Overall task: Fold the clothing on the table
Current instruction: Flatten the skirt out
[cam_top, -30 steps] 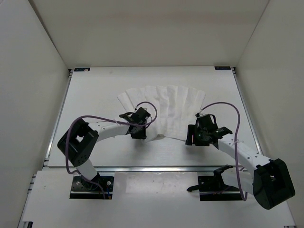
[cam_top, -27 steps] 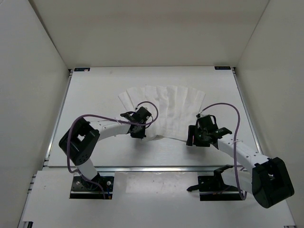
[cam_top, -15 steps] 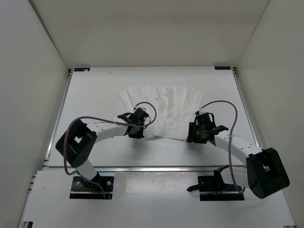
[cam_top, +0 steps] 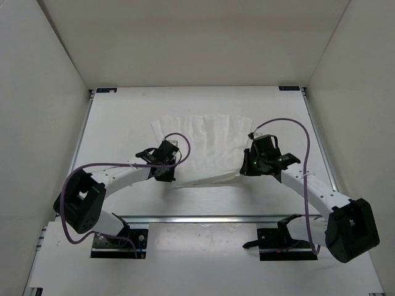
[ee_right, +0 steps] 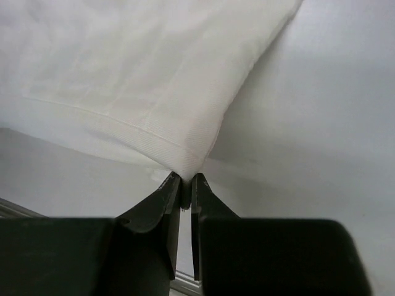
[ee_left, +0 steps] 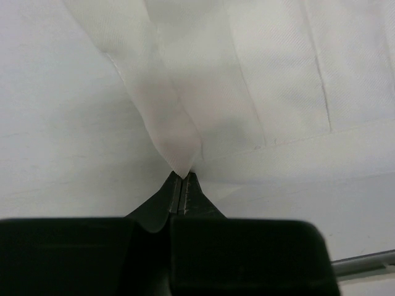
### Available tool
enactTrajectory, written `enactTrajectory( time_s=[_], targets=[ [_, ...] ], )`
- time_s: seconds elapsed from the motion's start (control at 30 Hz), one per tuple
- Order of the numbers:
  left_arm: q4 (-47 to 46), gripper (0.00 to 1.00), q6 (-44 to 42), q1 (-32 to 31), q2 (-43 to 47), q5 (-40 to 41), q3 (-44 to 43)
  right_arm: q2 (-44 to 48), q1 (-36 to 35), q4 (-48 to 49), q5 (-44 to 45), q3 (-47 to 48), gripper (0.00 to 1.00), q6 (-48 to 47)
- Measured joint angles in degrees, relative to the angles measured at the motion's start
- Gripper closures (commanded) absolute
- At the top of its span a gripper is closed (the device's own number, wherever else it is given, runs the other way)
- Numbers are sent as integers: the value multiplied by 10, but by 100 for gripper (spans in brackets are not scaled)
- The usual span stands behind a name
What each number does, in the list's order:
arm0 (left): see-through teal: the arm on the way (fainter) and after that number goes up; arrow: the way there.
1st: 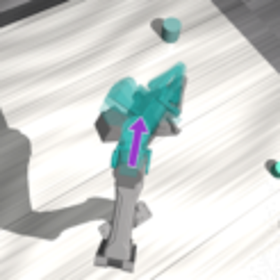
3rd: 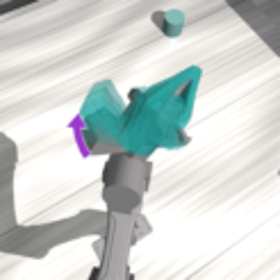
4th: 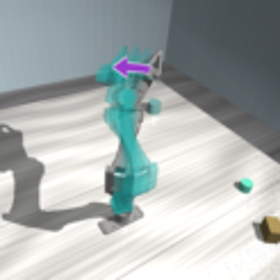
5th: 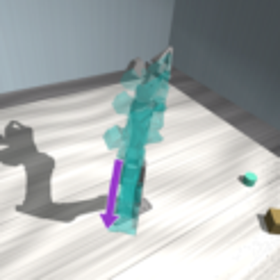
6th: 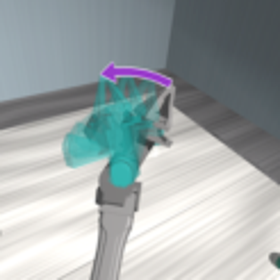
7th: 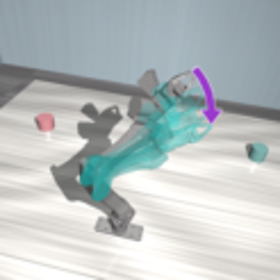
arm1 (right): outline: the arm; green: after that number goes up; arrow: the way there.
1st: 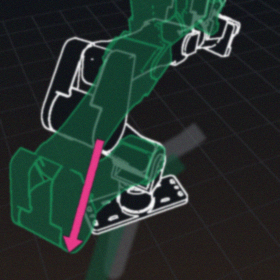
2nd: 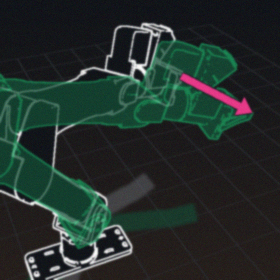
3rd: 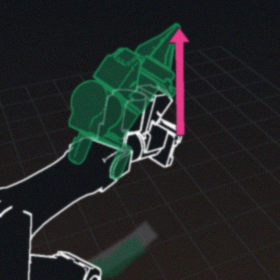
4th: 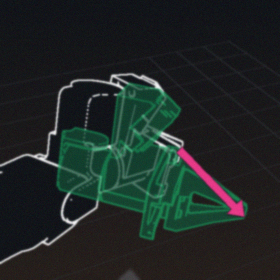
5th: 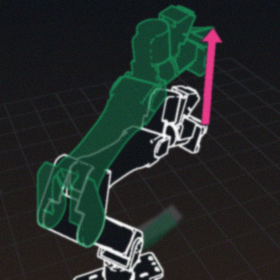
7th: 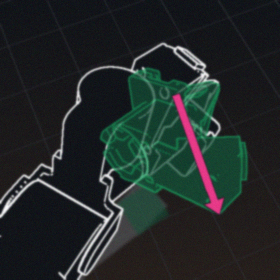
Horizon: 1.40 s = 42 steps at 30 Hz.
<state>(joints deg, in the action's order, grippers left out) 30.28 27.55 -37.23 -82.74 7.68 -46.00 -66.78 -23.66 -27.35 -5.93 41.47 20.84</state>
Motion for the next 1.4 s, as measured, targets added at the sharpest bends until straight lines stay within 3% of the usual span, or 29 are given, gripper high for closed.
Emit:
enactTrajectory(
  time_s=[0.1, 0.27, 0.33, 0.43, 0.63, 0.83, 1.0, 1.17, 1.27, 1.4],
  targets=[
    [49, 100, -33, 38, -13, 3, -106, -28, 29, -11, -7, 95, 100, -33],
    [143, 100, -95, 95, -113, 45, -485, -124, 54, -30, 28, 353, 100, -82],
    [151, 100, -109, 110, -110, 57, -567, -120, 48, -14, 39, 410, 100, -93],
    [151, 100, -117, 118, -36, 57, -549, -76, 40, 12, 26, 413, 100, -97],
    [175, 100, -109, 113, 132, 17, -362, 21, -13, -27, 20, 303, 100, -94],
    [196, 100, -103, 127, 152, -28, -399, 69, -1, -53, -23, 334, 99, -79],
    [171, 100, -108, 133, 120, -55, -430, 35, 45, -26, -67, 371, 100, -78],
    [180, 100, -122, 151, 0, -41, -450, -85, 45, -32, -47, 426, 100, -97],
    [217, 100, -131, 155, -80, -32, -518, -151, 34, -56, -12, 469, 100, -114],
    [246, 100, -140, 157, -112, -24, -627, -153, 24, -75, 10, 523, 100, -129]
  ],
)
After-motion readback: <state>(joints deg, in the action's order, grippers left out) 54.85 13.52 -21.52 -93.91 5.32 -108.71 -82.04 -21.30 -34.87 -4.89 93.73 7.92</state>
